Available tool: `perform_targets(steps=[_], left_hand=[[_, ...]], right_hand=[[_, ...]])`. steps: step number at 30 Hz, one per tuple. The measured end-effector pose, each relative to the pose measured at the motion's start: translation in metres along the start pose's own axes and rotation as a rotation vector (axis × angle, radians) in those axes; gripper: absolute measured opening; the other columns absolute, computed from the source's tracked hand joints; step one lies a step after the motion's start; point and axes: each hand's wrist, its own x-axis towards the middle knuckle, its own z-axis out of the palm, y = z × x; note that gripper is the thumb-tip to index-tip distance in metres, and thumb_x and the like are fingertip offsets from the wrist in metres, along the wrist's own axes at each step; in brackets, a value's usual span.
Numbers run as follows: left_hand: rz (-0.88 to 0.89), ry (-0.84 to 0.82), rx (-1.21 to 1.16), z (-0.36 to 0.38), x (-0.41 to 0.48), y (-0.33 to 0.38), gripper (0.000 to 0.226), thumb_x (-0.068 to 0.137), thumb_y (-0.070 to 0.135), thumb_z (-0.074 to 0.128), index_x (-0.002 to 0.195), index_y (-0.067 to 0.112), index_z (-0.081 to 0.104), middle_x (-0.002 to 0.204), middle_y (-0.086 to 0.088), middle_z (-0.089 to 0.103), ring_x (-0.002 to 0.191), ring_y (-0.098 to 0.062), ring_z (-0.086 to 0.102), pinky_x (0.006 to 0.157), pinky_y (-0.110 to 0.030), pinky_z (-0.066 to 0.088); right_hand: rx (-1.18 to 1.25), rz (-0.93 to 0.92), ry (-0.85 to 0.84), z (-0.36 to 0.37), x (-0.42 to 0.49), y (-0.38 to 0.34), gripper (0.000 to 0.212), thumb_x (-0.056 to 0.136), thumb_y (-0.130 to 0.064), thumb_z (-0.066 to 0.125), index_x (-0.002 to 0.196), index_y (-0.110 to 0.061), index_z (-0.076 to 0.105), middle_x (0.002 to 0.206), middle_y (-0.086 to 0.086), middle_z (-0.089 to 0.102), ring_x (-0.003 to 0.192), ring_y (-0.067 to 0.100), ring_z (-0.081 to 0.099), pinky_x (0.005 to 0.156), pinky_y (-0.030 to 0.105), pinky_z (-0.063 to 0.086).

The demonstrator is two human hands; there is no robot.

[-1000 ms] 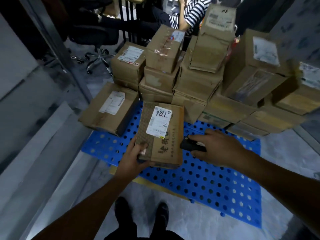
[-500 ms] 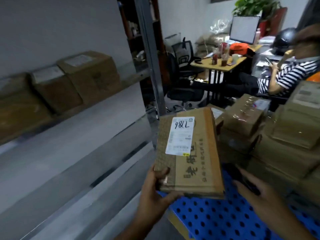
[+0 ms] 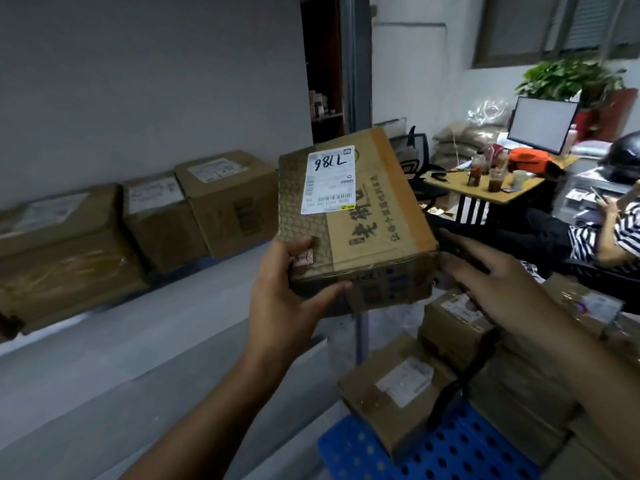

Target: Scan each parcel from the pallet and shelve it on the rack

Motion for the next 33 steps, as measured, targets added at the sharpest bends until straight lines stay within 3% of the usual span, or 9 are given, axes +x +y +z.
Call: perform_targets(steps=[5,8,11,18,23,26,29,31,33], left_hand=[[-0.04,0.086,0.05,0.019,0.012,0.019,0.058,0.072,0.041,0.083,0.121,0.039,0.052,0.135,0.015,0.057,0.123,-0.007,0.06,0.09,-0.04,0.061],[-0.048,0.142,0.107,0.028,0.022,0.03,0.057,0.073,0.043,0.081,0.12,0.043,0.051,0.135,0.014,0.055,0.124,-0.008,0.058,0.091,-0.041,0.06],[-0.077,0.176,0.163,0.033,0.034,0.039,0.051,0.072,0.044,0.082,0.109,0.056,0.049,0.133,0.019,0.055,0.121,-0.006,0.059,0.086,-0.041,0.062],[-0.174,0.208,0.214,0.037,0.057,0.058,0.046,0.068,0.048,0.083,0.101,0.052,0.051,0.119,0.017,0.064,0.11,-0.006,0.065,0.078,-0.037,0.064],[-0.214,0.248,0.249,0.03,0.061,0.06,0.051,0.067,0.043,0.088,0.106,0.045,0.055,0.109,0.019,0.067,0.103,-0.004,0.068,0.077,-0.037,0.064],[-0.203,0.277,0.256,0.03,0.067,0.051,0.051,0.07,0.041,0.088,0.109,0.047,0.055,0.115,0.017,0.066,0.108,-0.004,0.066,0.084,-0.039,0.063],[-0.122,0.357,0.417,0.034,0.082,0.03,0.051,0.08,0.04,0.083,0.12,0.045,0.053,0.146,0.008,0.05,0.137,-0.012,0.048,0.11,-0.045,0.049],[-0.075,0.354,0.599,0.04,0.091,0.014,0.058,0.09,0.042,0.074,0.139,0.04,0.046,0.17,-0.004,0.008,0.158,-0.03,0.006,0.125,-0.056,0.021],[0.063,0.299,0.841,0.048,0.097,-0.004,0.066,0.097,0.047,0.062,0.156,0.039,0.033,0.171,-0.007,-0.012,0.156,-0.038,-0.015,0.125,-0.061,0.0]], right_hand=[[0.03,-0.015,-0.169,-0.019,0.056,0.003,0.052,0.07,-0.078,0.062,0.12,-0.063,0.06,0.115,-0.029,0.068,0.1,-0.004,0.066,0.078,0.024,0.05],[0.064,-0.042,-0.248,-0.026,0.085,-0.004,0.032,0.077,-0.061,0.066,0.109,-0.06,0.068,0.107,-0.028,0.071,0.093,-0.008,0.067,0.067,0.008,0.05],[0.086,-0.039,-0.317,-0.028,0.11,-0.004,0.029,0.079,-0.054,0.066,0.109,-0.055,0.069,0.096,-0.026,0.073,0.078,-0.005,0.069,0.062,0.01,0.054],[0.153,-0.058,-0.401,-0.023,0.149,0.002,0.021,0.095,-0.036,0.062,0.114,-0.041,0.069,0.098,-0.029,0.072,0.088,-0.014,0.065,0.063,0.002,0.046],[0.204,-0.044,-0.48,-0.006,0.159,0.009,0.028,0.087,-0.043,0.064,0.113,-0.037,0.072,0.112,-0.018,0.073,0.102,-0.006,0.066,0.074,0.005,0.048],[0.168,-0.054,-0.459,0.002,0.17,0.01,0.03,0.084,-0.053,0.066,0.112,-0.043,0.073,0.114,-0.015,0.073,0.108,0.003,0.066,0.086,0.019,0.051],[0.063,-0.072,-0.411,0.009,0.188,0.003,0.024,0.087,-0.06,0.064,0.112,-0.06,0.066,0.115,0.001,0.073,0.096,0.022,0.071,0.084,0.042,0.052],[-0.001,-0.099,-0.352,0.016,0.197,-0.003,0.027,0.088,-0.063,0.059,0.115,-0.066,0.059,0.099,-0.014,0.074,0.085,0.013,0.068,0.071,0.035,0.055],[-0.037,-0.1,-0.289,0.023,0.204,-0.01,0.033,0.087,-0.065,0.056,0.12,-0.063,0.054,0.071,-0.031,0.066,0.074,0.007,0.06,0.058,0.027,0.043]])
